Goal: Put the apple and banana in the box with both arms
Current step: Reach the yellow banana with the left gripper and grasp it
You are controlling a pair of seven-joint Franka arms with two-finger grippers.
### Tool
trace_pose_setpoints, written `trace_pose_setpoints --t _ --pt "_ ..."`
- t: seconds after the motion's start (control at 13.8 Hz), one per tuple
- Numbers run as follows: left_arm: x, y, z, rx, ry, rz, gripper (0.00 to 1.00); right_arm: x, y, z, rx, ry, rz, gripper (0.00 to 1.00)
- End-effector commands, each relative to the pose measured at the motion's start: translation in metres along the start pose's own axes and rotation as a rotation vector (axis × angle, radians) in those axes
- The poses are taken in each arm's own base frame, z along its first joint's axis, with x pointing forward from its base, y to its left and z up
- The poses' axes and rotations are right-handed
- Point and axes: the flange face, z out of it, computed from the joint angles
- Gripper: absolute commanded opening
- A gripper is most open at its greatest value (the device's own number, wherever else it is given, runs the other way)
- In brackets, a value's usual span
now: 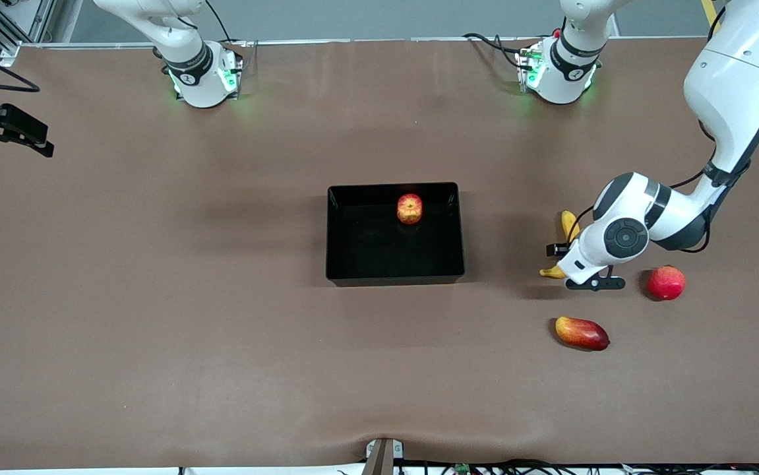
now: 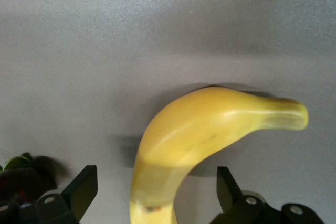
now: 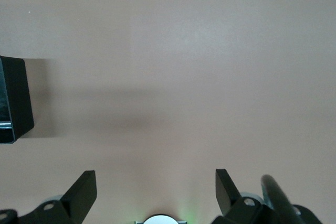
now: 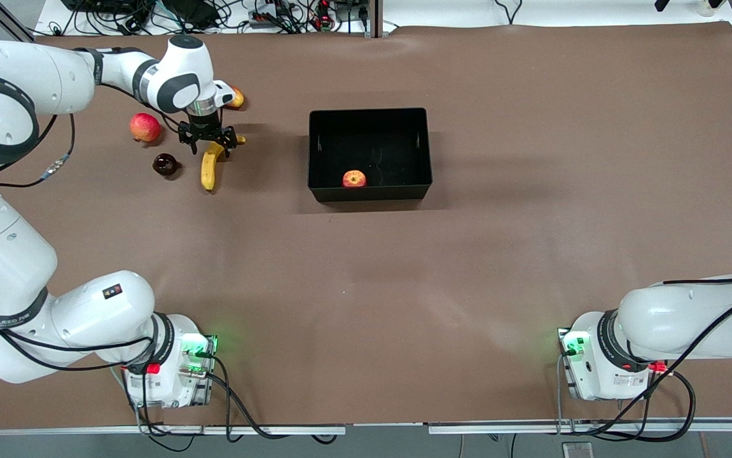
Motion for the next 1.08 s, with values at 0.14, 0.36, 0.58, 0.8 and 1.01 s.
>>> trace_pose_setpoints --t 0.14,0.36,0.58,0.8,1.01 --pt "-0.008 -0.008 -0.005 0.028 0.009 0.005 0.00 -0.006 0.002 -0.003 0.001 0.001 -0.003 1.00" --pt "-0.007 -0.004 -0.029 0.041 0.049 -0.025 0.00 -0.006 0.000 -0.004 0.001 0.003 -0.006 1.00" --pt "-0.018 0.028 -0.099 0.061 0.147 -0.022 0.00 -0.006 0.000 -0.003 0.001 0.001 -0.008 1.00" --pt "-0.032 0.086 -0.173 0.043 0.208 -0.092 0.00 -0.006 0.001 -0.004 0.001 0.003 -0.005 1.00" --pt "-0.050 0.164 -0.223 -0.080 0.225 -0.187 0.00 -0.006 0.000 -0.003 0.001 0.000 -0.006 1.00"
